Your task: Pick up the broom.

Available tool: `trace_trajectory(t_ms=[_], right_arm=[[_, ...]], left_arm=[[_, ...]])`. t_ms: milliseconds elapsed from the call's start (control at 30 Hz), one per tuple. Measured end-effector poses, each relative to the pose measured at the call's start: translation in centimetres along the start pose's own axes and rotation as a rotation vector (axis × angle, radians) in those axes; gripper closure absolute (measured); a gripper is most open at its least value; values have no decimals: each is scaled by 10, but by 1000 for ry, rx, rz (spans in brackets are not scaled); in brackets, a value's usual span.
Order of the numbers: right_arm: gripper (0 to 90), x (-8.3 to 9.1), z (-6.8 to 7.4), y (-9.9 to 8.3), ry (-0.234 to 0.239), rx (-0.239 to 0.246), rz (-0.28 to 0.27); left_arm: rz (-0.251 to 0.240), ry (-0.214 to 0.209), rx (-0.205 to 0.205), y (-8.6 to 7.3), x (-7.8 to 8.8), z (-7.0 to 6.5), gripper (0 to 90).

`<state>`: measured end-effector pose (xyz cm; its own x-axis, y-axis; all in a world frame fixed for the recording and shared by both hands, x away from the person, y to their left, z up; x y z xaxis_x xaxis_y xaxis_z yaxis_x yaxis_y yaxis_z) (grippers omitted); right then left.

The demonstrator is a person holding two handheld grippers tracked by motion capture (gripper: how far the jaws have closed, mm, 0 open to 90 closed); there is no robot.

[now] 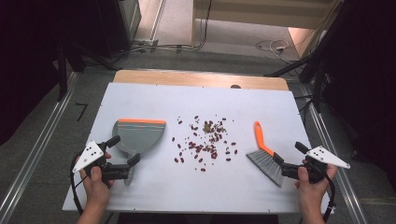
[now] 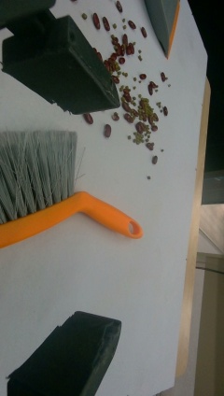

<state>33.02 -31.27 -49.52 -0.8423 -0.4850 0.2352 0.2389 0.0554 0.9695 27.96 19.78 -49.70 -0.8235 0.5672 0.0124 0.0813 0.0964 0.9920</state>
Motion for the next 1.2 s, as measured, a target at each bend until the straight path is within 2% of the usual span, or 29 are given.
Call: trace_trajectory(t_ms=[367,500,567,600,667,700,733,800,833,867,933,967,1033,1067,1133,1200], right_arm=[[0,-14,13,14,26,7,23],[0,-21,14,22,13,30,55],[0,-29,15,27,28,32,85],[0,-29,15,27,28,32,85],[13,-36,14,28,9,49,118],[13,-44,15,28,21,53,142],[18,-44,15,28,21,53,142],[26,-56,16,25,42,37,198],[38,-60,16,23,39,31,223],[60,-65,14,20,17,32,253],[170,-72,12,15,-9,15,307],[188,-76,11,12,-16,8,330],[261,-81,11,7,-5,-14,363],[261,-81,11,7,-5,-14,363],[336,-86,7,2,-52,-10,398],[370,-90,5,-2,-72,-27,425]], left_arm=[[-3,2,10,1,1,-2,0],[1,-5,8,0,0,-5,0],[5,-6,3,0,-1,-6,0],[4,-7,3,0,-1,-6,0],[3,-7,3,0,-1,-6,0],[3,-6,2,0,-1,-6,0],[3,-6,2,0,-1,-6,0],[4,-8,1,0,-1,-6,0],[5,-8,-1,0,-1,-6,0],[5,-8,-1,1,-1,-6,0],[6,-11,-2,0,-1,-7,0],[9,-11,-3,0,-2,-7,0],[9,-12,-3,-1,-2,-7,0],[11,-12,-2,-1,-2,-7,0],[12,-12,-3,-1,-2,-6,0],[11,-12,-2,-1,-2,-6,0]])
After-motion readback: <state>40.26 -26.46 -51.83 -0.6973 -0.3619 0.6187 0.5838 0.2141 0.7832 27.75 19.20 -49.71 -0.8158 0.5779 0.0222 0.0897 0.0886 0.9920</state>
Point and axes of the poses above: each handheld gripper's, and its own axes: x roughly backward along the jaws, y roughly out of its top, z roughly to its left, the point moved 8 cm from there along -x, roughly forward along the jaws, and after that the axes turned 10 degrees about -z, right-handed, at the moved point
